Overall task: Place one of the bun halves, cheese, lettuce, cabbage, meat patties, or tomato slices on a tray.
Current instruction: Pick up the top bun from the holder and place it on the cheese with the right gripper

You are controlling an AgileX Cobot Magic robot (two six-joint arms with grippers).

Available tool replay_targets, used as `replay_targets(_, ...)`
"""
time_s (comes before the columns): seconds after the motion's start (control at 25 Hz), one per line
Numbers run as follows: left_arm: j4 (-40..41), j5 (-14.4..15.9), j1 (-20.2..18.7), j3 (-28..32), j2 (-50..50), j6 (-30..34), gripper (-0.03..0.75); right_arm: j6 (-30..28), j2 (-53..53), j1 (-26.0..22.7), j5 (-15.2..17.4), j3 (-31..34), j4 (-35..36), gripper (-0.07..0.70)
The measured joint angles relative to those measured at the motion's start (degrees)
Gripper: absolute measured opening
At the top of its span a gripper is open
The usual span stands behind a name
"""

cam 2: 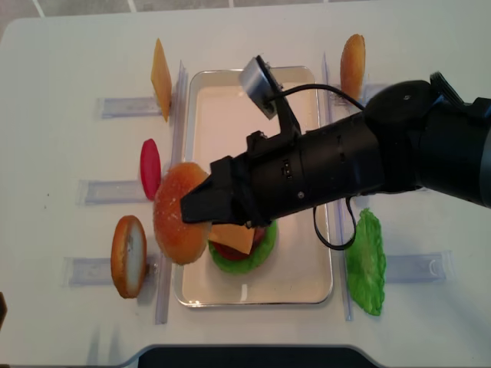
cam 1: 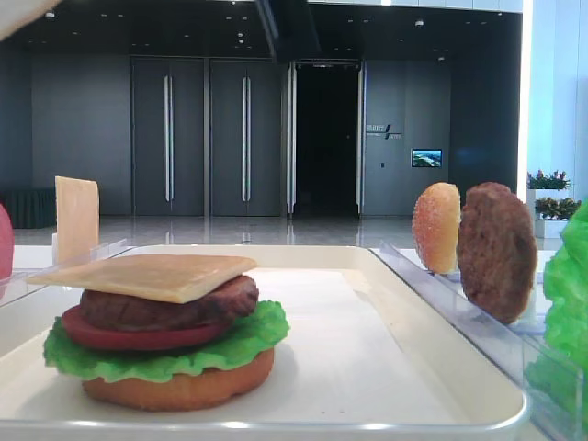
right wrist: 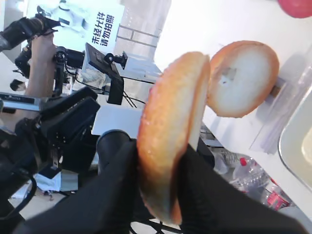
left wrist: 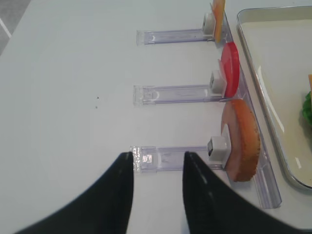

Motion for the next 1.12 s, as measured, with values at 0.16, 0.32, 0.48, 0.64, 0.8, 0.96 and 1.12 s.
replay_targets(0.16,0.00,0.00,0.00,0.00,0.00,0.00,0.265,-1.84,1.80,-3.38,3.21,1.77,2.07,0.215)
replay_targets(0.32,0.00,0.00,0.00,0.00,0.00,0.00,0.265,-3.35,4.64,-3.75,4.62,1.89,2.32,0.214)
replay_targets(0.48,0.02,0.00,0.00,0.00,0.00,0.00,0.265,-4.59,7.40,-3.75,4.83,2.02,2.36,0.214)
replay_targets(0.64,0.02,0.00,0.00,0.00,0.00,0.00,0.265,-5.91,9.71,-3.75,4.83,2.02,2.45,0.214)
replay_targets(0.8,0.02,0.00,0.00,0.00,0.00,0.00,0.265,-6.74,11.45,-4.33,5.27,2.07,2.44,0.214)
replay_targets(0.96,0.02,0.00,0.00,0.00,0.00,0.00,0.265,-7.18,11.93,-6.30,6.19,2.07,2.44,0.214)
replay_targets(1.12,0.02,0.00,0.00,0.00,0.00,0.00,0.265,-7.36,12.06,-7.72,6.77,2.07,2.44,0.214)
